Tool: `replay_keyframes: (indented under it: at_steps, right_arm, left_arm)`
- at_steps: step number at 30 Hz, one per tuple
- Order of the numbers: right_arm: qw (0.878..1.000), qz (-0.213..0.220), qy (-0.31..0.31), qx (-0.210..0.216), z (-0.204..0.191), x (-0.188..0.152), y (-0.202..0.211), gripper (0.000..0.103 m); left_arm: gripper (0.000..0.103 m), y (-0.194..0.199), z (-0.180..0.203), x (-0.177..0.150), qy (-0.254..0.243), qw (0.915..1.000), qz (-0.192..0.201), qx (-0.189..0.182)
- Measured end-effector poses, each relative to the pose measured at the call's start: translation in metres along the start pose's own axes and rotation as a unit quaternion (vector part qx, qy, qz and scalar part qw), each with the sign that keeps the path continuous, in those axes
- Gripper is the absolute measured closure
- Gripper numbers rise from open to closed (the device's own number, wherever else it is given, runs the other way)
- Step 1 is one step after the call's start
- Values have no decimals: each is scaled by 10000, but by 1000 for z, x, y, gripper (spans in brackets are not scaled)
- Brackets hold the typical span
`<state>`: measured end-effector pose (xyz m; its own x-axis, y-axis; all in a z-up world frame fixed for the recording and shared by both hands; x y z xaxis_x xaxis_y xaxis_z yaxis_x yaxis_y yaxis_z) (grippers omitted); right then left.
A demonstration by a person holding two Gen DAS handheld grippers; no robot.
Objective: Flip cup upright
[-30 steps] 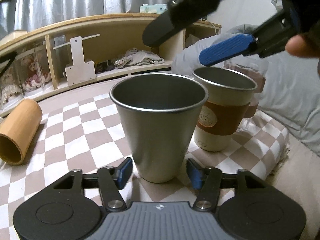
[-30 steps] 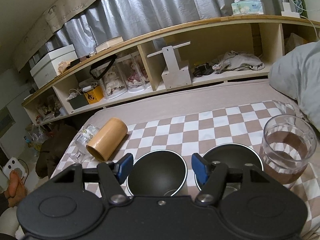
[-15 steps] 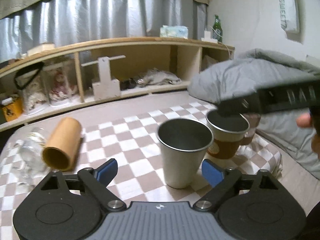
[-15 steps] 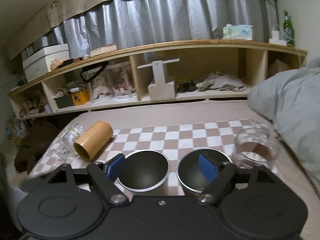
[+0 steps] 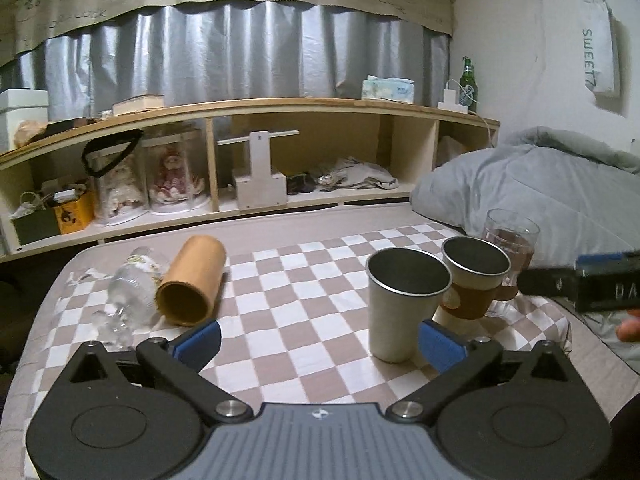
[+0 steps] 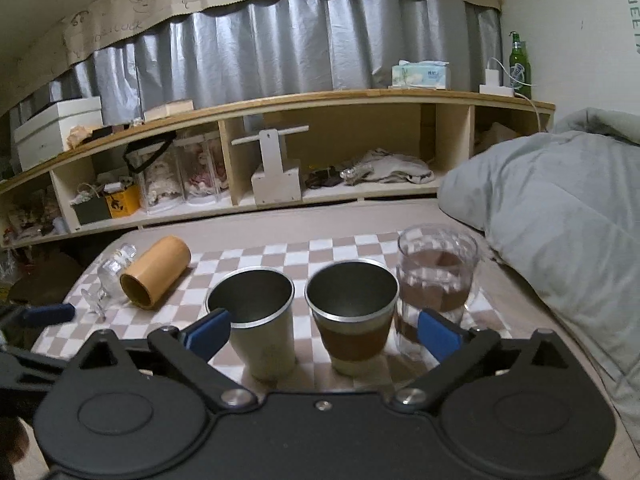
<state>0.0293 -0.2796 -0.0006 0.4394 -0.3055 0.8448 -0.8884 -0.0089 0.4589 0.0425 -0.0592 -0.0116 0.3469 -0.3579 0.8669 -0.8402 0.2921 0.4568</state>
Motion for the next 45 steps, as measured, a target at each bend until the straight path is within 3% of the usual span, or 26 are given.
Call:
replay_keyframes:
  at_steps: [12,45]
  right_arm:
    - [9991,-200,257,-283,-3,-38,1,0]
    - [9988,-137,382,-291,-5,-43,4,0]
  left_arm:
    - [0,5,-10,-22,104,9997,-186,153]
    - [0,4,-7,-26,136,9994,-238,194]
Point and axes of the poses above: each gripper's, at about its wrist camera, not at the fingertips, and y roughly against the way its jaws point, z to its right, x to its top, the point moved 3 cm from there along -y, roughly the way its jaws point, and after that the axes turned 13 degrees about -y, right-handed, at the moved point
